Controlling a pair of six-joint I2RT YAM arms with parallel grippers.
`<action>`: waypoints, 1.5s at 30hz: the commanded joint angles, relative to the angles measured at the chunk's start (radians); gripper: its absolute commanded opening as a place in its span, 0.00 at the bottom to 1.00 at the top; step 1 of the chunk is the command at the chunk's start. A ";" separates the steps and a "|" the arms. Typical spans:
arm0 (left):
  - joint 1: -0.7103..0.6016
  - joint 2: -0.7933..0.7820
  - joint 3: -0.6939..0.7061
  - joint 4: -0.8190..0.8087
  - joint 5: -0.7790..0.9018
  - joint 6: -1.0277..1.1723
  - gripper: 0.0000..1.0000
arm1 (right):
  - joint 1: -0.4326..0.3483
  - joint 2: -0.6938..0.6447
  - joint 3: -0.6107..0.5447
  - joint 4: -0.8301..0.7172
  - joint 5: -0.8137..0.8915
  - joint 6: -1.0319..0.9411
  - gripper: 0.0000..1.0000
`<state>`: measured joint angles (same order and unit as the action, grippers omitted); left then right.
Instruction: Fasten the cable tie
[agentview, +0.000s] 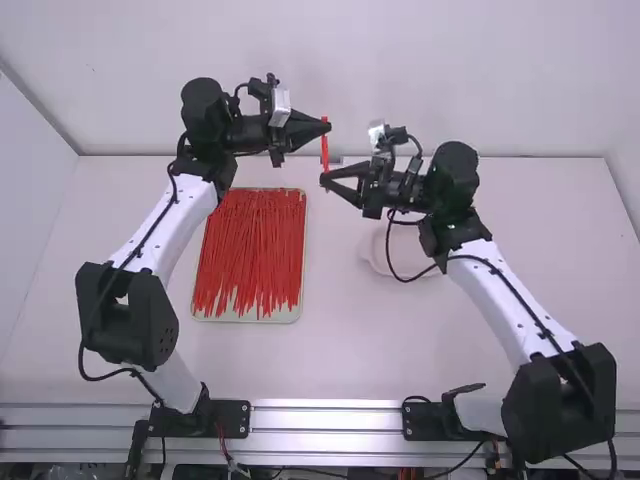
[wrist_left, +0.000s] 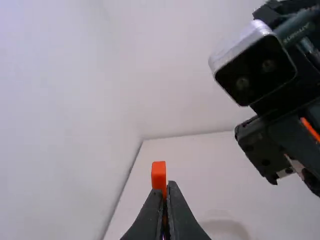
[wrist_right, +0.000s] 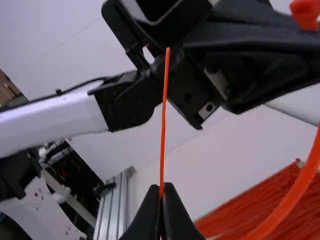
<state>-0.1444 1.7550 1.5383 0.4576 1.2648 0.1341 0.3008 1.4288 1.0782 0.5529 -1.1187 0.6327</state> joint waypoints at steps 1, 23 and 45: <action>-0.005 -0.001 0.016 0.005 0.011 0.066 0.02 | 0.001 0.004 -0.030 0.045 -0.005 0.159 0.00; -0.013 -0.001 -0.018 0.030 0.087 0.241 0.02 | -0.001 0.004 -0.059 0.069 0.020 0.268 0.00; -0.049 -0.001 -0.023 0.074 0.130 0.223 0.02 | 0.001 0.004 -0.059 0.069 0.028 0.253 0.00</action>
<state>-0.1814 1.7550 1.5307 0.5293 1.3975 0.3569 0.3008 1.4284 1.0267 0.6178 -1.0897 0.8856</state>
